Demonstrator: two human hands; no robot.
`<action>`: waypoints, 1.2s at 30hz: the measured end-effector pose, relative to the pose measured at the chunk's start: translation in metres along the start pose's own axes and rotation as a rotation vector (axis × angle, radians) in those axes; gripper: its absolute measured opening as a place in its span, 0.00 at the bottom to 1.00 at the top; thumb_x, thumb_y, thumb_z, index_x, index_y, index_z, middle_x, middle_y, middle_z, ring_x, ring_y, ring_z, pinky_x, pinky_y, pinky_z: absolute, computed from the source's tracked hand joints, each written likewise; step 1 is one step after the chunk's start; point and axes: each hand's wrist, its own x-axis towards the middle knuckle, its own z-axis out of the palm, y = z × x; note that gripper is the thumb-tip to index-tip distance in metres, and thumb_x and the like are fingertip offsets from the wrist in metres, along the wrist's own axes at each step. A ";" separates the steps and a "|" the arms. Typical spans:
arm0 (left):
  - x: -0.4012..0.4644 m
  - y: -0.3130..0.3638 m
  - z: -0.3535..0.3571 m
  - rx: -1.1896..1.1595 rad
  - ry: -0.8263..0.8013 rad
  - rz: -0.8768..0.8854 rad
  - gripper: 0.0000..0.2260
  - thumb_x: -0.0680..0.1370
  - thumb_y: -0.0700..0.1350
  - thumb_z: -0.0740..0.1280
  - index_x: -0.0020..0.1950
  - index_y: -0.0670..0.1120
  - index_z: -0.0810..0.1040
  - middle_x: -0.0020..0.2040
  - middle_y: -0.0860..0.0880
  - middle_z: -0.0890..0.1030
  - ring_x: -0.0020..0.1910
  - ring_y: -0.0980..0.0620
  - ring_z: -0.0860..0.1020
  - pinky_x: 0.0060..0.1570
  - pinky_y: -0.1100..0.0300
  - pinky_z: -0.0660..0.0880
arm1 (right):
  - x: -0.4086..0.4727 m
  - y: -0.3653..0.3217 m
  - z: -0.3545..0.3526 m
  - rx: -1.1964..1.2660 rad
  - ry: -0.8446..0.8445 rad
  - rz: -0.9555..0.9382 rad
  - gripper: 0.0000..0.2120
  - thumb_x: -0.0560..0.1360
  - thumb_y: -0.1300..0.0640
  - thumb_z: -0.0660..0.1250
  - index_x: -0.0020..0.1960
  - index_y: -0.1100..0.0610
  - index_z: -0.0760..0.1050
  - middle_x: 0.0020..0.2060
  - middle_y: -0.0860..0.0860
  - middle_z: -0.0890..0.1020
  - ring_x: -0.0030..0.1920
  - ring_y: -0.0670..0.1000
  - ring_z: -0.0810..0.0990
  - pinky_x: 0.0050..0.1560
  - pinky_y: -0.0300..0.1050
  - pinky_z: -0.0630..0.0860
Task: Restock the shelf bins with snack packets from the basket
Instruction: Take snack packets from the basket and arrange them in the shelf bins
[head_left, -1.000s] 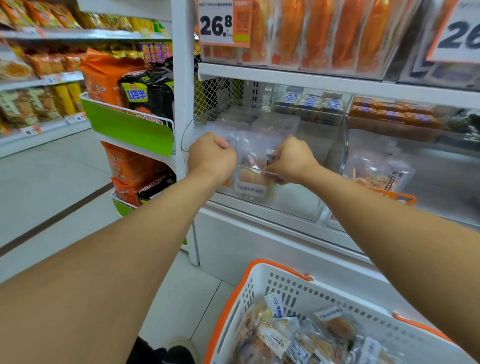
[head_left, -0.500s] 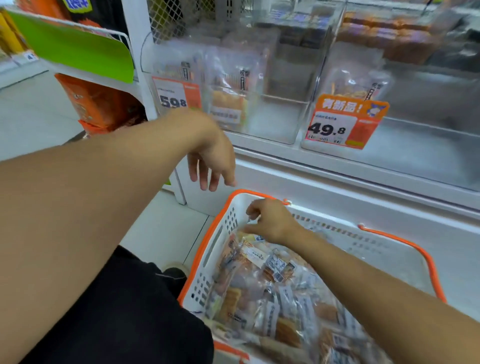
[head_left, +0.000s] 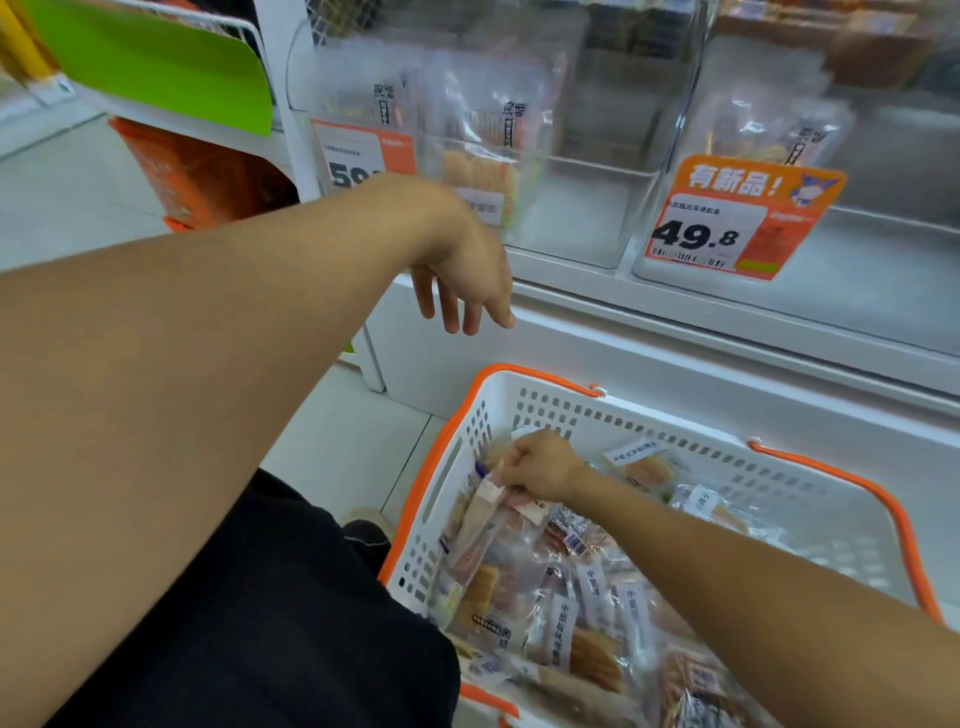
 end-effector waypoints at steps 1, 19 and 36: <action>0.001 0.000 0.000 0.003 -0.003 0.006 0.10 0.81 0.53 0.64 0.59 0.51 0.74 0.53 0.49 0.82 0.52 0.50 0.82 0.57 0.50 0.79 | -0.008 -0.006 -0.014 0.032 -0.016 -0.006 0.09 0.73 0.67 0.74 0.39 0.62 0.75 0.34 0.58 0.82 0.33 0.52 0.84 0.42 0.48 0.84; -0.037 0.123 0.009 -1.098 0.157 0.655 0.11 0.76 0.38 0.69 0.57 0.47 0.79 0.39 0.52 0.82 0.29 0.59 0.72 0.25 0.69 0.66 | -0.241 -0.119 -0.267 0.383 0.324 -0.664 0.22 0.68 0.52 0.74 0.60 0.55 0.77 0.46 0.60 0.81 0.40 0.49 0.84 0.40 0.47 0.82; 0.006 0.105 -0.035 -1.101 1.209 0.446 0.04 0.80 0.45 0.67 0.46 0.52 0.76 0.45 0.45 0.81 0.24 0.58 0.74 0.25 0.59 0.68 | -0.189 -0.119 -0.323 -0.460 0.924 -0.843 0.05 0.77 0.61 0.70 0.49 0.60 0.85 0.32 0.50 0.83 0.29 0.42 0.78 0.34 0.37 0.75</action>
